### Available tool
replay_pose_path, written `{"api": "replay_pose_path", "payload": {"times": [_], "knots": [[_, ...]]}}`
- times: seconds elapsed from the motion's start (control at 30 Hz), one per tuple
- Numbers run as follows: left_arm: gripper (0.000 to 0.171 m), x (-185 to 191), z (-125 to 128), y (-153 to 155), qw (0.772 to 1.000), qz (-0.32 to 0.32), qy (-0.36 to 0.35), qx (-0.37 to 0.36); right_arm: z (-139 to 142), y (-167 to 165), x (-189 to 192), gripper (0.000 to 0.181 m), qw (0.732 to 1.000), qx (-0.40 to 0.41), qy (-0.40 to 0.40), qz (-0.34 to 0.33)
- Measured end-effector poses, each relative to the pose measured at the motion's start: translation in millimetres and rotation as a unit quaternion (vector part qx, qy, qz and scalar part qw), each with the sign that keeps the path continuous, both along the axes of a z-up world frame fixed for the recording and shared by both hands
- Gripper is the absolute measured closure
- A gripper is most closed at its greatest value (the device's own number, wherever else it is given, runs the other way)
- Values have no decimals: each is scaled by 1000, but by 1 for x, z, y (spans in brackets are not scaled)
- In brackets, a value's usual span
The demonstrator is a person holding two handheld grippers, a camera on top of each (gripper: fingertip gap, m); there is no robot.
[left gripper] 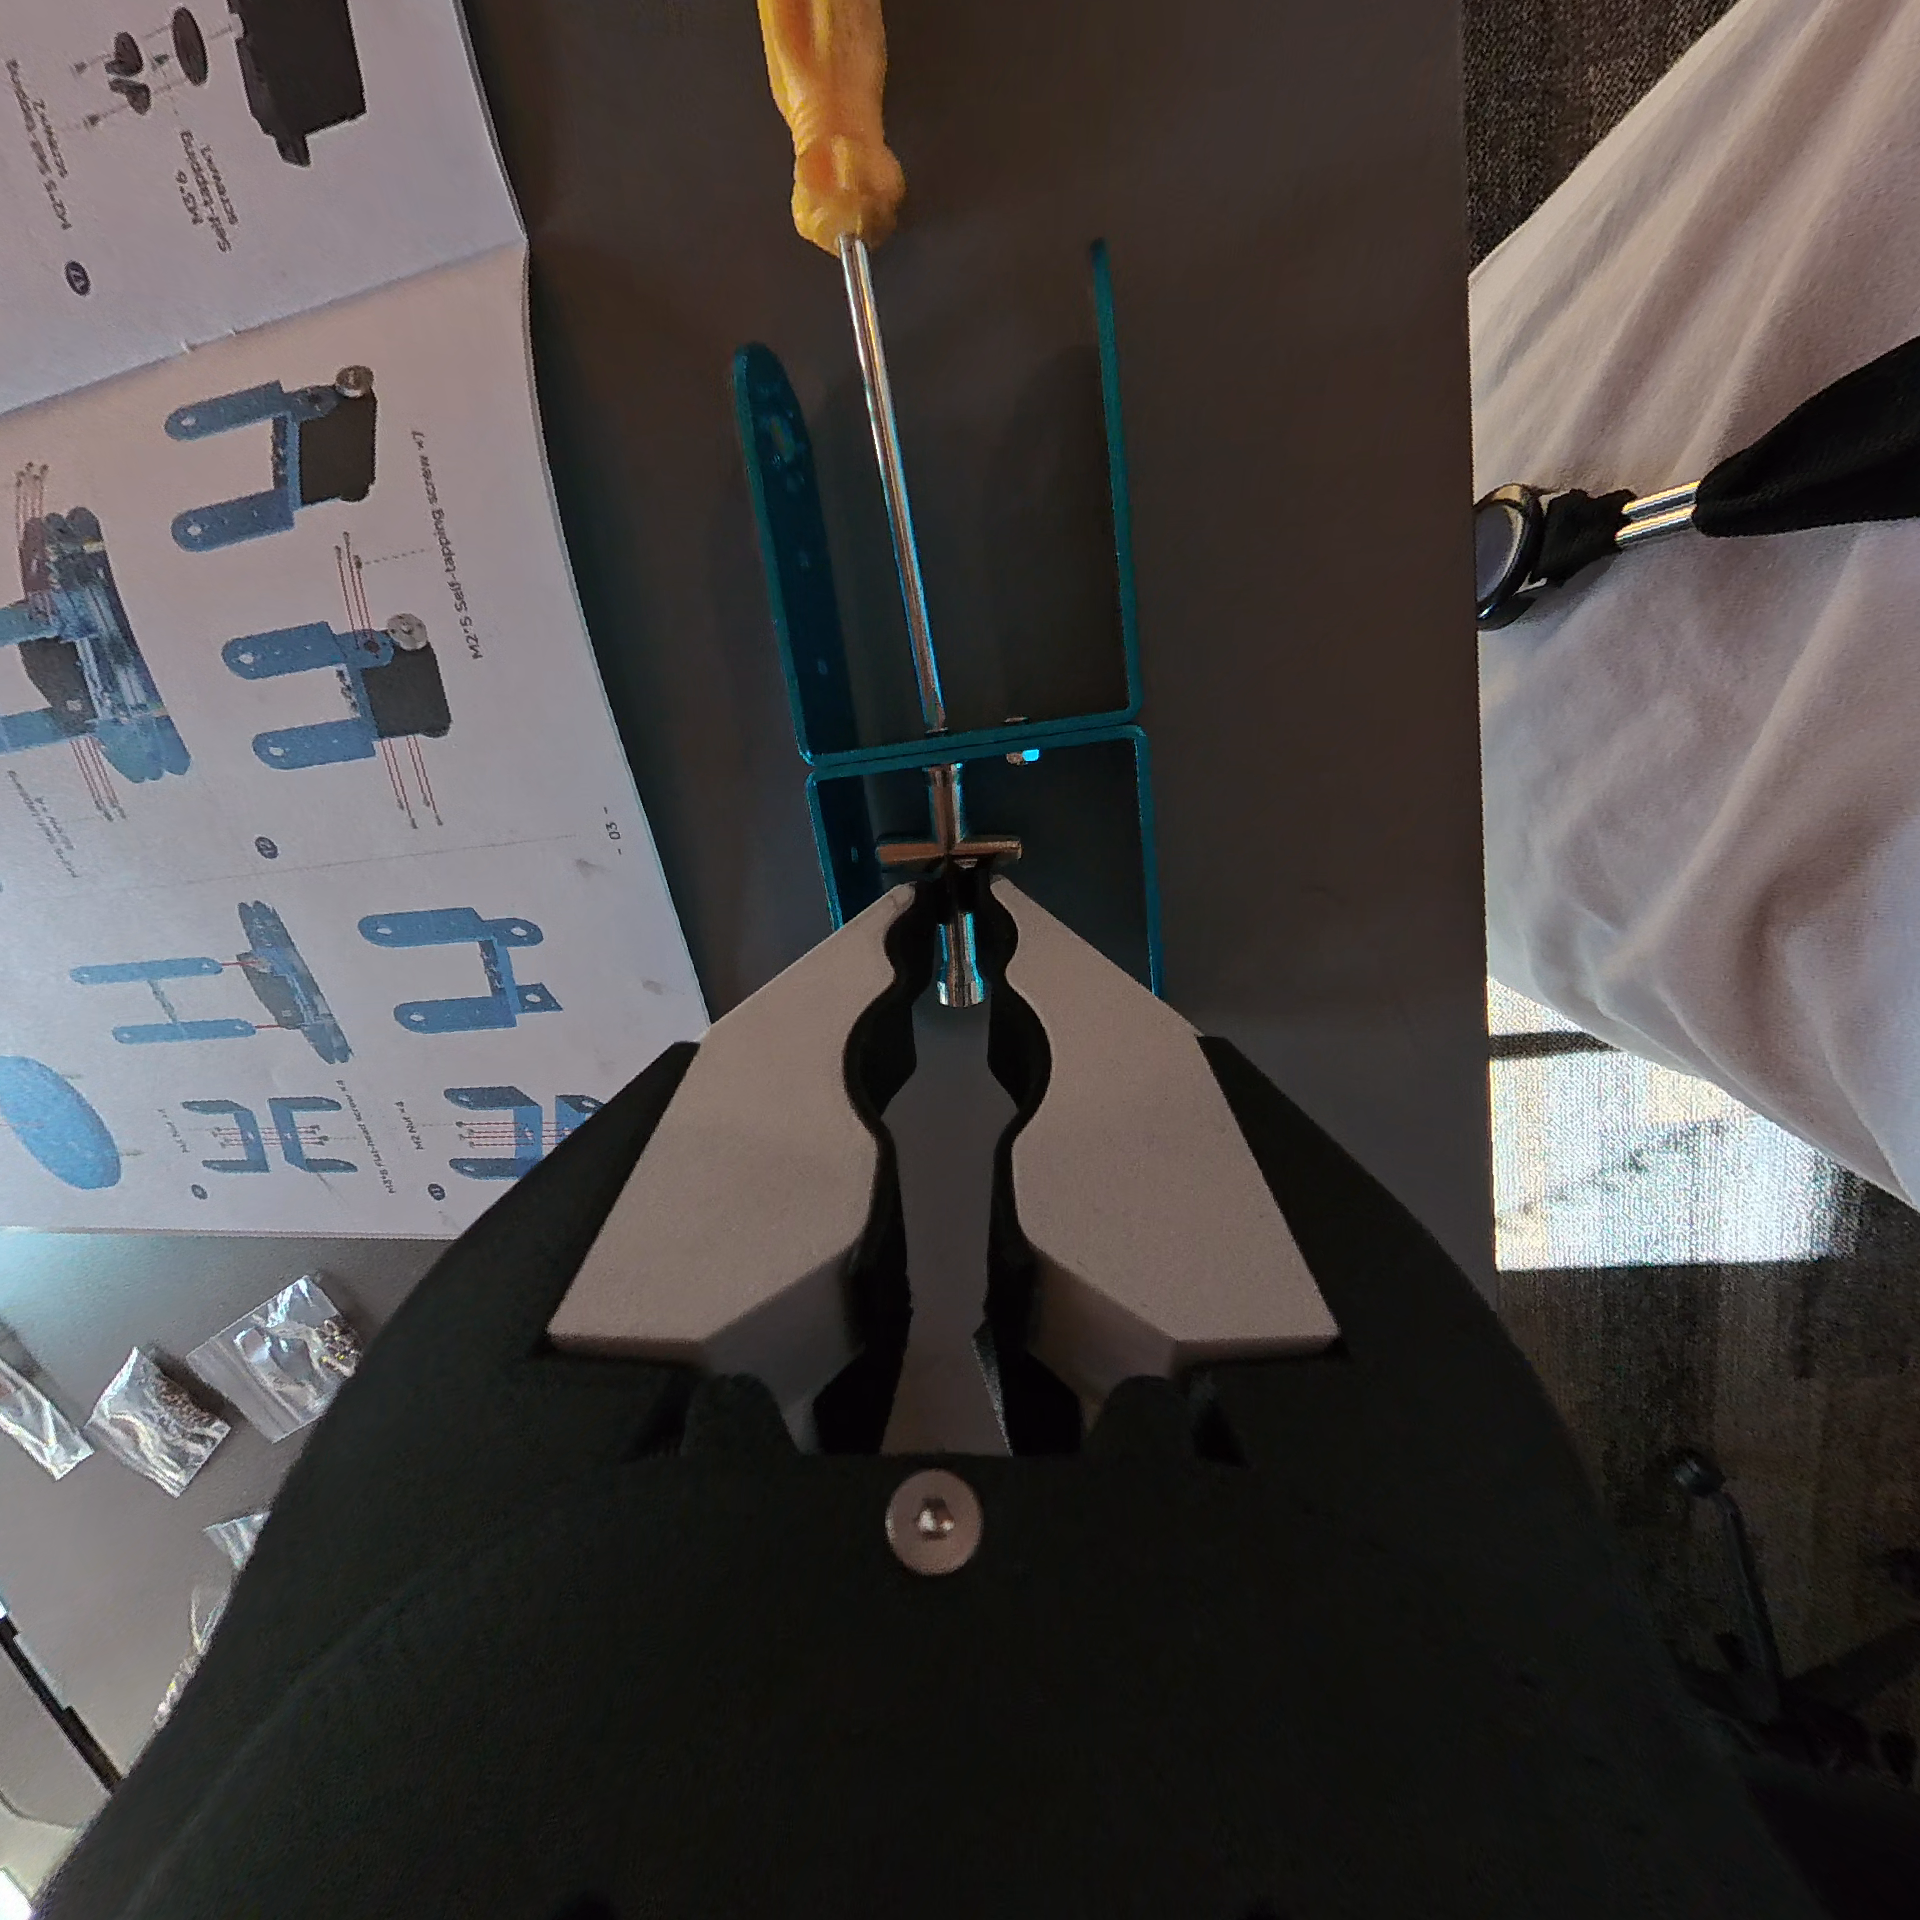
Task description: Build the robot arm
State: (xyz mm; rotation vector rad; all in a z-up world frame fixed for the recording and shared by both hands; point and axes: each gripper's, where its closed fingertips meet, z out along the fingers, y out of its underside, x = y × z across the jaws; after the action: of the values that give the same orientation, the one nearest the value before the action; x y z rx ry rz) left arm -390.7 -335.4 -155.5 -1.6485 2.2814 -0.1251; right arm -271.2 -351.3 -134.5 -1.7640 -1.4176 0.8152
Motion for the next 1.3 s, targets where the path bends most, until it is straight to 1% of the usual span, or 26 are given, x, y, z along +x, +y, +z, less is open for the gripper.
{"api": "replay_pose_path", "payload": {"times": [0.03, 0.1, 0.17, 0.2, 0.3, 0.47, 0.53, 0.73, 0.87, 1.0, 1.13, 1.3], "knots": [[166, 1, 0, -1, 1000, 0, -1, -4, -3, -1, 1, 155, 1000, 26, -13, -1], [166, 2, 1, -3, 1000, 3, -1, -14, -12, -5, 3, 157, 998, 47, -43, 3], [166, 3, 1, -5, 1000, 6, 2, -21, -16, -5, 3, 157, 998, 40, -54, 1], [166, 3, 1, -5, 1000, 7, 3, -24, -16, -6, 3, 165, 998, 36, -51, 2], [166, 2, 1, -7, 999, 16, 6, -31, -16, -7, 3, 164, 998, 26, -53, 0], [166, 2, 2, -9, 999, 20, 9, -37, -21, -10, -2, 163, 995, 56, -81, 1], [166, 2, 1, -9, 999, 20, 10, -32, -21, -10, -2, 164, 994, 54, -90, -5], [166, 1, 2, -9, 999, 19, 10, -25, -20, -13, -3, 164, 993, 18, -113, -17], [166, 1, 3, -10, 999, 19, 3, -30, -13, -14, -2, 164, 995, -34, -92, -21], [166, 3, 4, -12, 1000, 13, 2, -27, -13, -14, 0, 164, 992, -106, -74, -14], [166, 4, 5, -12, 1000, 10, 2, -18, -19, -15, 0, 164, 986, -147, -72, -10], [166, 4, 6, -12, 1000, 9, -2, -15, -18, -17, -1, 164, 980, -193, -56, -11]]}}
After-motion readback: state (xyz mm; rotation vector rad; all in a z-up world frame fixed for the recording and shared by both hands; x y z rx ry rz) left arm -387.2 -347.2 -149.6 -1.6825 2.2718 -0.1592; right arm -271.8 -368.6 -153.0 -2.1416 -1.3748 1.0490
